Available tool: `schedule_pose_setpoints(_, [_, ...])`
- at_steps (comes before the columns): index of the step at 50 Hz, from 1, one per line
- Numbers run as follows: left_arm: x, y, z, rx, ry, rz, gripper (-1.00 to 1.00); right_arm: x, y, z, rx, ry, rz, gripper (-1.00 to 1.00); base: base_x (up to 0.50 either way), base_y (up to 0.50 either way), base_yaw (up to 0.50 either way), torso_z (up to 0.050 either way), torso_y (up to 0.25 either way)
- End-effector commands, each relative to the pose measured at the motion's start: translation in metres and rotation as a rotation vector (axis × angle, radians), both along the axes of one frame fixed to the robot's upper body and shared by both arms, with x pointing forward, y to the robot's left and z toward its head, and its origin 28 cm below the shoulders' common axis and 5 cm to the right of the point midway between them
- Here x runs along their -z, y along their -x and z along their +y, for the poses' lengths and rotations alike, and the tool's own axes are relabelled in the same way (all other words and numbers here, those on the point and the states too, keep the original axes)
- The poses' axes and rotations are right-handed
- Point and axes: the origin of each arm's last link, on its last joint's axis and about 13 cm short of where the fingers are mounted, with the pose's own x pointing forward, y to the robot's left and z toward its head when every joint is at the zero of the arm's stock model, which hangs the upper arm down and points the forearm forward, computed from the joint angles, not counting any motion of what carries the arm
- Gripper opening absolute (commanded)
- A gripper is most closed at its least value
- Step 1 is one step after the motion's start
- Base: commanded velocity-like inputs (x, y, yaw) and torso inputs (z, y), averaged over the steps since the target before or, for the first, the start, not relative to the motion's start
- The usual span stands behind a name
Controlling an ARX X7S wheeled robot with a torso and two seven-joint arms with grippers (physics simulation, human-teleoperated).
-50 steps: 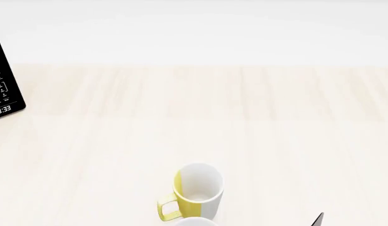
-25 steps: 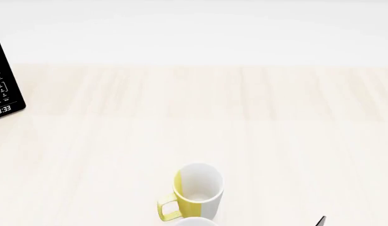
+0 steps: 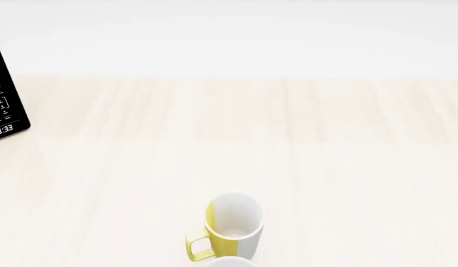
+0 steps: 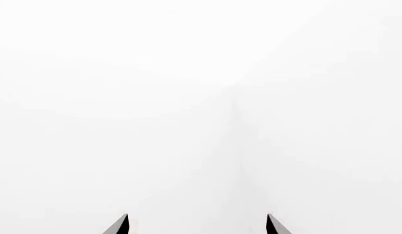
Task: Put the yellow and white mug to the front of the white mug.
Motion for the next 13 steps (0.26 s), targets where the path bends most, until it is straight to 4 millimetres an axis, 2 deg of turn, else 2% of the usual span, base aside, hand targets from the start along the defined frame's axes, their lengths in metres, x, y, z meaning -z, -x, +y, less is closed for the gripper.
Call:
schedule_pose_setpoints(1, [-0.0031,-0.0001,0.0061,-0.021,-0.015,0.002,1.0,0.0035,0.0013,-0.0062,0.006,0.019,-0.002,1.0,0.0,0.0,0.0,0.0,0.0])
schedule_pose_setpoints(7, [0.0035,-0.0063,0.0062,-0.039,-0.022,0.024,1.0,0.0084,-0.0056,-0.0088,0.001,0.0,0.029,1.0,0.0,0.0,0.0,0.0,0.0])
schedule_pose_setpoints(13, [0.0021,-0.0052,0.0048,-0.042,-0.029,0.024,1.0,0.0074,-0.0042,-0.0088,0.005,-0.001,0.028,1.0,0.0,0.0,0.0,0.0,0.0])
